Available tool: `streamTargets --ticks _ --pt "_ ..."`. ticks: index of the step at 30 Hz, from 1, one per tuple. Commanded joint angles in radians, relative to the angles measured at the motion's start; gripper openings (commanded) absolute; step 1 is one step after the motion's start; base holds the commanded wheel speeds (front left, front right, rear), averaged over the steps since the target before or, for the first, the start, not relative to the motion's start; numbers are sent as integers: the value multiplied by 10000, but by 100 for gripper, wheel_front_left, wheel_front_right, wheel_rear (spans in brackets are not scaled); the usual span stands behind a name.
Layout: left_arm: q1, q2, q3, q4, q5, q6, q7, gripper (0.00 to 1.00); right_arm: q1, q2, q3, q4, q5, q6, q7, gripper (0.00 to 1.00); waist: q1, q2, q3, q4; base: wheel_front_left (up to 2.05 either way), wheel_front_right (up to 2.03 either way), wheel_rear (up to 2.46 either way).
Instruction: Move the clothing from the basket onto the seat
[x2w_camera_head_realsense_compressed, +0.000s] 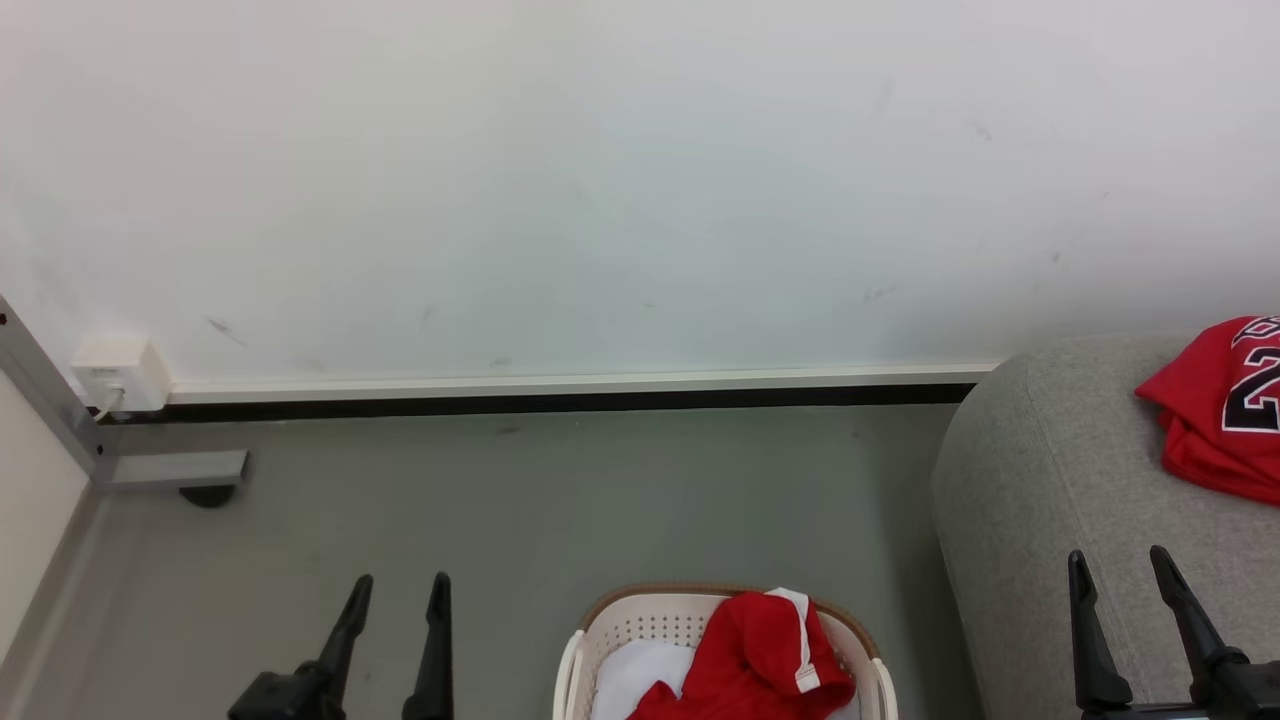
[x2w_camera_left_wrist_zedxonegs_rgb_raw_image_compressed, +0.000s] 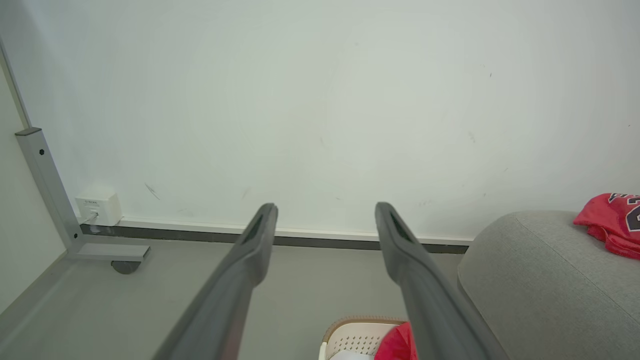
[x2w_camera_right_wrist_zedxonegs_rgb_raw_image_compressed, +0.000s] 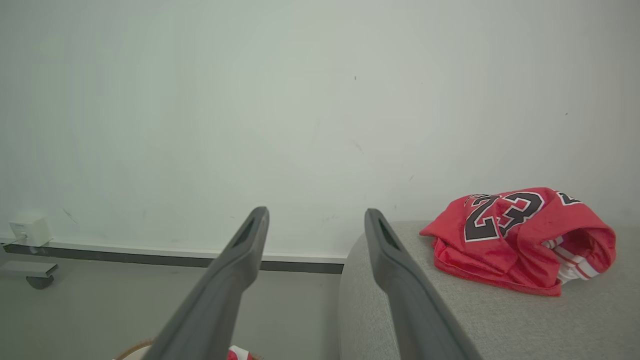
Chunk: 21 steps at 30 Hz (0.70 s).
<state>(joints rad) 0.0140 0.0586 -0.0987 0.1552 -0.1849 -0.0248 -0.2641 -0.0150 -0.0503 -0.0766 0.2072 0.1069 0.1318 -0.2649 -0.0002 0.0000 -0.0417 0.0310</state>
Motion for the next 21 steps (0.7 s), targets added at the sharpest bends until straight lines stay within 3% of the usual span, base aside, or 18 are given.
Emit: streamTargets --ticks 1,12,21 --pt "48 -15 55 -4 165 -68 -6 100 33 -10 3 17 35 -22 9 100 2 0 9 -39 0 0 0" --pt "-371 -65 162 167 212 -267 -5 100 -612 -11 337 -72 -178 -22 9 100 2 0 651 -771 0 0 0" --pt "-2601 -63 -678 1628 712 -444 -5 100 -2215 -9 306 -564 -149 -22 9 100 2 0 2812 -2055 0 0 0"
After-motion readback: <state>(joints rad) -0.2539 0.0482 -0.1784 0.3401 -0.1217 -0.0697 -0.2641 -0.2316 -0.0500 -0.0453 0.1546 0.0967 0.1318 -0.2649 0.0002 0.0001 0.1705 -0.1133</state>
